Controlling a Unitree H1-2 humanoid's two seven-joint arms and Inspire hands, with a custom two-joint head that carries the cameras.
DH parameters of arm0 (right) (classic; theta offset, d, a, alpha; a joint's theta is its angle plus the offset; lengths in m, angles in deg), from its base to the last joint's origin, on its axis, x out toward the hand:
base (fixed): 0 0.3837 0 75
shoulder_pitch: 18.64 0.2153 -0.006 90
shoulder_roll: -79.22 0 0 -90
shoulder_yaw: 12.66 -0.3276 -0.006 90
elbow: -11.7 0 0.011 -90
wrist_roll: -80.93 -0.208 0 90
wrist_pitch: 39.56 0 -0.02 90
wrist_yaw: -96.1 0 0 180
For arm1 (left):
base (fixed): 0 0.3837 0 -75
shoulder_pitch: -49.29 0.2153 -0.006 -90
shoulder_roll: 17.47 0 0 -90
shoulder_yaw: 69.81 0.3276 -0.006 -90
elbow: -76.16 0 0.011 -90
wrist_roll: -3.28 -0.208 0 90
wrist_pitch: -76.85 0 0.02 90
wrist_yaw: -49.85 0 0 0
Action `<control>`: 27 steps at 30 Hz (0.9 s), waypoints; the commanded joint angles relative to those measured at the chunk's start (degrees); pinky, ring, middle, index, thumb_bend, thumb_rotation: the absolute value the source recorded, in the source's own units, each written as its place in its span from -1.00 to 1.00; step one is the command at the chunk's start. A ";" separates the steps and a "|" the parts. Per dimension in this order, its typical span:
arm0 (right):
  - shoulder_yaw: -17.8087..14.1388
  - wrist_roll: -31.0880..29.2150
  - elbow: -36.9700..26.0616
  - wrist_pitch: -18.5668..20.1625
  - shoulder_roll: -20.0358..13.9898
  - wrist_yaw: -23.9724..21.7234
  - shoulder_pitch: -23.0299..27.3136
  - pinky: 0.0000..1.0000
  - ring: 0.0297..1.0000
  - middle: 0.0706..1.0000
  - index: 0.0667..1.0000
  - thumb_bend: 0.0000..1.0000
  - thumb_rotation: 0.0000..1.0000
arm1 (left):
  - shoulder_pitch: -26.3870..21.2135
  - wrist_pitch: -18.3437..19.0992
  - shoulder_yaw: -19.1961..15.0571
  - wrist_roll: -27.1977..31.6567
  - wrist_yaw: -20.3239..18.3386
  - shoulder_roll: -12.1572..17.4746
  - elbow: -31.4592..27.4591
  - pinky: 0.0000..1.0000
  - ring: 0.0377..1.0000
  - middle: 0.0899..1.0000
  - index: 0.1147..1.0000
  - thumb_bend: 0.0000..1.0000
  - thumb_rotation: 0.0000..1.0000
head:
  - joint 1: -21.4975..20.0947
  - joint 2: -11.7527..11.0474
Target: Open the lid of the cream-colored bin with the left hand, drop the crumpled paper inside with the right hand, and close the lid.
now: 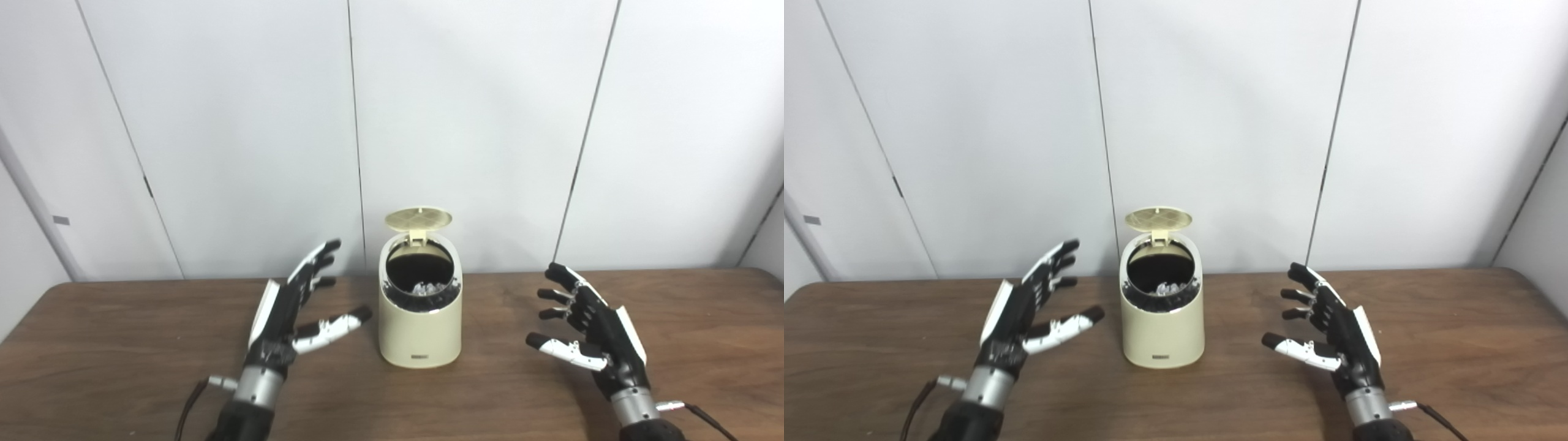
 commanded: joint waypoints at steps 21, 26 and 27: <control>0.94 1.53 -5.03 1.70 1.57 0.92 -2.22 0.12 0.40 0.67 0.64 0.61 -0.54 | -18.93 4.23 4.89 -8.54 -4.43 4.29 5.35 0.89 1.00 0.99 0.89 0.87 -0.23 | -1.12 -1.18; 1.15 2.03 -6.37 2.64 1.90 1.21 -2.57 0.10 0.39 0.67 0.63 0.59 -0.57 | -22.17 3.57 6.08 -10.44 -5.10 4.60 8.32 0.93 1.00 1.00 0.91 0.91 -0.13 | -1.54 -1.11; 1.20 2.30 -6.32 2.52 1.94 1.35 -2.53 0.09 0.39 0.67 0.63 0.59 -0.57 | -22.47 3.80 6.19 -10.54 -5.39 4.65 8.38 0.94 1.00 1.00 0.91 0.91 -0.13 | -1.64 -1.07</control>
